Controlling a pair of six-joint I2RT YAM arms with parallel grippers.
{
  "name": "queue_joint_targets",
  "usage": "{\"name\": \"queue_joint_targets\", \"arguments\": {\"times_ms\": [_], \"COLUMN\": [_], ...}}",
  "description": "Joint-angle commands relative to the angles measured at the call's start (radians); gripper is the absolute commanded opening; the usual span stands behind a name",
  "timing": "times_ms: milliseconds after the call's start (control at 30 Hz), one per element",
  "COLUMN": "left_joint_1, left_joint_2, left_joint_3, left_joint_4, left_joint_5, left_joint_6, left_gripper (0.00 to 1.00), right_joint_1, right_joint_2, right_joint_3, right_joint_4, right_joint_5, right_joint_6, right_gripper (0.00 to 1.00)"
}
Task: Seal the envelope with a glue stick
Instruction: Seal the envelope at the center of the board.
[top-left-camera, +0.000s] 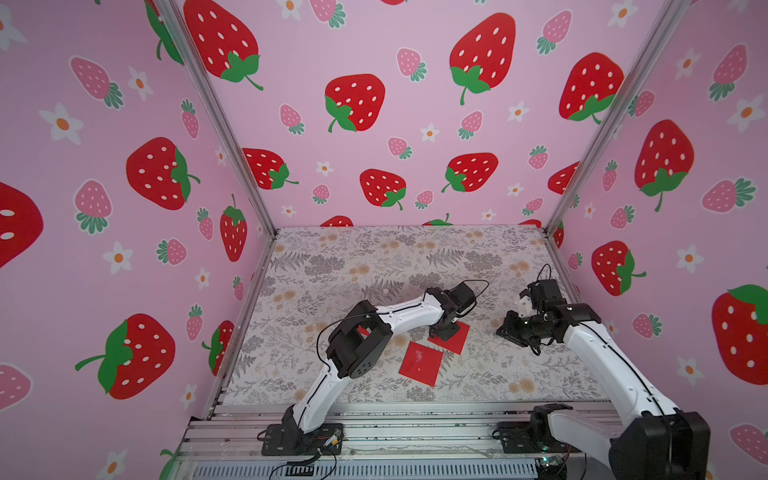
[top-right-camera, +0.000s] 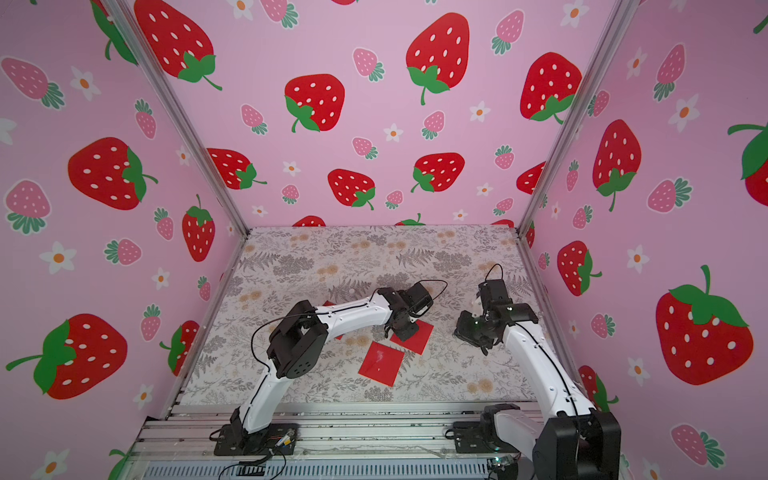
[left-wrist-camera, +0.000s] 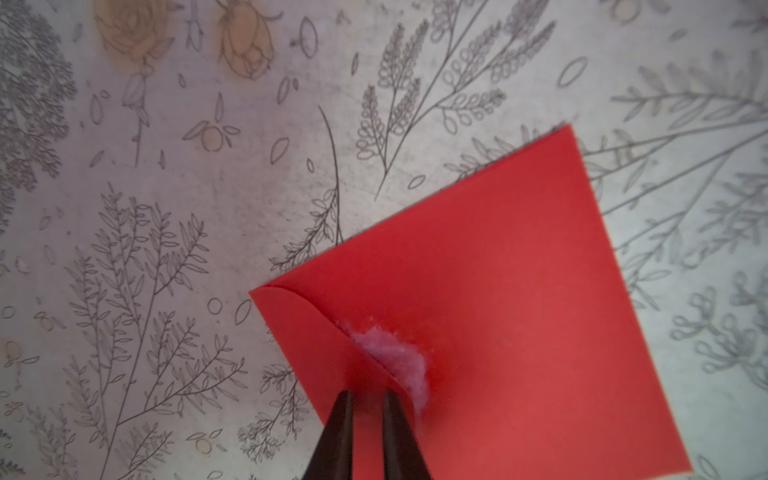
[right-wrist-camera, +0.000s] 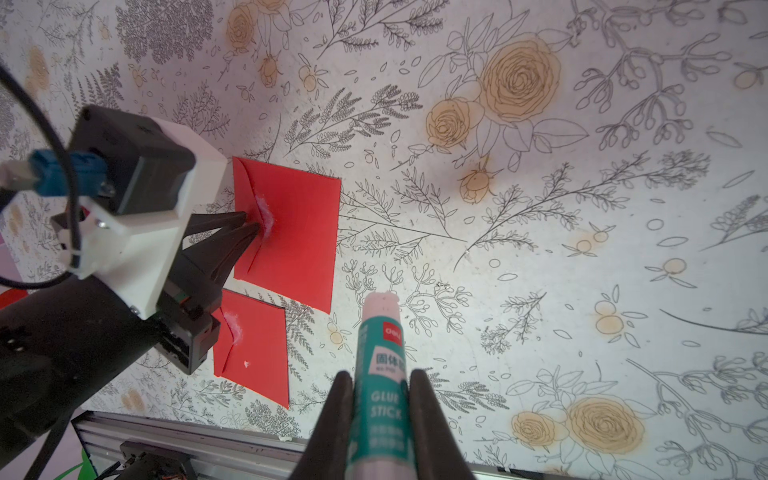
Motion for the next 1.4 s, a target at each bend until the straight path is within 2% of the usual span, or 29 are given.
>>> {"name": "queue_joint_targets", "arguments": {"times_ms": [0,633,833,1033,1233,1367], "left_joint_1": [0.008,0.027,0.025,0.021,0.023,0.033], "left_joint_2": [-0.033,0.032,0.077,0.109,0.038,0.004], "left_joint_3": [0.026,0.087,0.077,0.045,0.041,0.086], "left_joint_4": [-0.007,-0.002,-0.023,-0.041,-0.009,-0.015], "left_joint_5": [0.036,0.031,0.063,0.047,0.012,0.012], "left_joint_6": [-0.001,-0.001,-0.004,-0.005,0.024,0.024], "left_gripper": [0.16,0.15,0.15,0.14,0.15,0.15], "right_joint_1": [-0.006,-0.006,-0.006,-0.005,-0.006,-0.006], "right_joint_2": [-0.011,-0.003,-0.003,-0.005,-0.007,-0.007], "right_joint_3": [0.016,0.017,0.018,0.016,0.016,0.016], "right_joint_4": [-0.009,-0.008,-0.008,-0.007,-0.008,-0.008], "right_joint_5": [-0.003,-0.007,-0.010,-0.011,-0.013,-0.011], "right_joint_6": [-0.008,-0.013,-0.014,-0.015,-0.016,-0.015], "right_gripper": [0.00,0.00,0.00,0.00,0.00,0.00]}}
